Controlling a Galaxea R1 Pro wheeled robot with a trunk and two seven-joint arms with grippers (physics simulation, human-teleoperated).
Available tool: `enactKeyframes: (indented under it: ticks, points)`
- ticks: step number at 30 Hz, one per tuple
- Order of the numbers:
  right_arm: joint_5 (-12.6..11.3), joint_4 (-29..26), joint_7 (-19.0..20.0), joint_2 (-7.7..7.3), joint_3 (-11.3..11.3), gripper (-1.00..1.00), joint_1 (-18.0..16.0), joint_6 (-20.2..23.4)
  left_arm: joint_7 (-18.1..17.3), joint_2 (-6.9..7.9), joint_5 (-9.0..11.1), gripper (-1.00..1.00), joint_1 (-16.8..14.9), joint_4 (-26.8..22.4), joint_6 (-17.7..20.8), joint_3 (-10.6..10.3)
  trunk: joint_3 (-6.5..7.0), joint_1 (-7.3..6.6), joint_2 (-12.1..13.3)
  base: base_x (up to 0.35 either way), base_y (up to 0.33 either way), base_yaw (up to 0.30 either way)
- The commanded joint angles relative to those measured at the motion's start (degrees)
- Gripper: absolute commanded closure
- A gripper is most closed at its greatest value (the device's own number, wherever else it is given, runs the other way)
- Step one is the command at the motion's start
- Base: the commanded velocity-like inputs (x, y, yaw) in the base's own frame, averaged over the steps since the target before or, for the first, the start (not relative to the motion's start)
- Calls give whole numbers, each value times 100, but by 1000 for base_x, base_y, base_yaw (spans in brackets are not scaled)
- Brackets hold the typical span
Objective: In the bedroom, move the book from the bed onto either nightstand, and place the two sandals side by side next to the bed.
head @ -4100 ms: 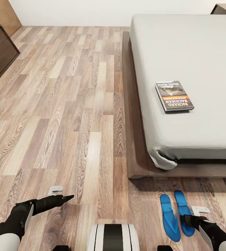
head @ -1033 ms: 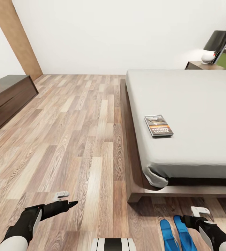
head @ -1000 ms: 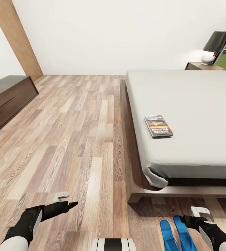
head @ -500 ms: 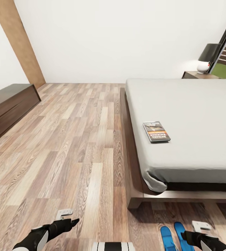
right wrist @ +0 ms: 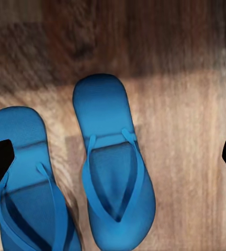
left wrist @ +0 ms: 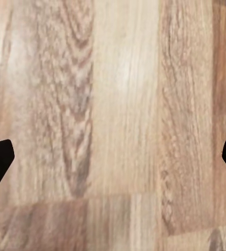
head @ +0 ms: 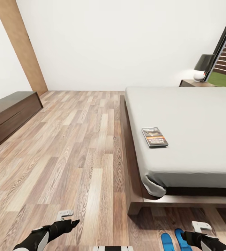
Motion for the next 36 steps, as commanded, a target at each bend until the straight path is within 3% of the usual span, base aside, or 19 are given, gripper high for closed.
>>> enactKeyframes:
  ticks: [1, 4, 8, 12, 19, 25, 36]
  points:
    - [72, -6, 40, -1, -50, -100, 1, 21, -39, -5, -20, -100, -1, 9, 39, 49, 18, -3, 0, 0, 0, 0]
    - [87, 3, 198, -1, -46, -100, 2, 22, -38, -4, -20, -100, -3, 42, 22, 49, 85, -11, 4, 0, 0, 0]
    - [96, 31, 852, 6, -42, -100, 3, 22, -37, -6, -21, -100, -1, 61, 13, 49, 174, -22, 9, 0, 0, 0]
    - [99, 140, 1271, 8, -41, -100, 5, 20, -37, -7, -25, -100, -3, 76, 6, 49, 262, -32, 15, 0, 0, 0]
    - [93, 201, 1342, 27, -41, -100, 8, 21, -37, -11, -26, -100, -2, 88, 4, 47, 417, -50, 24, 0, 0, 0]
    - [76, 207, 1333, 314, -41, -100, 7, 21, -29, -23, -22, -100, 2, 127, 0, 48, 550, -65, 32, 0, 0, 0]
    - [74, 720, 1332, 376, -49, -100, 10, -288, 398, -25, -20, -100, 5, 469, -547, 49, 748, -307, 473, 0, 0, 0]
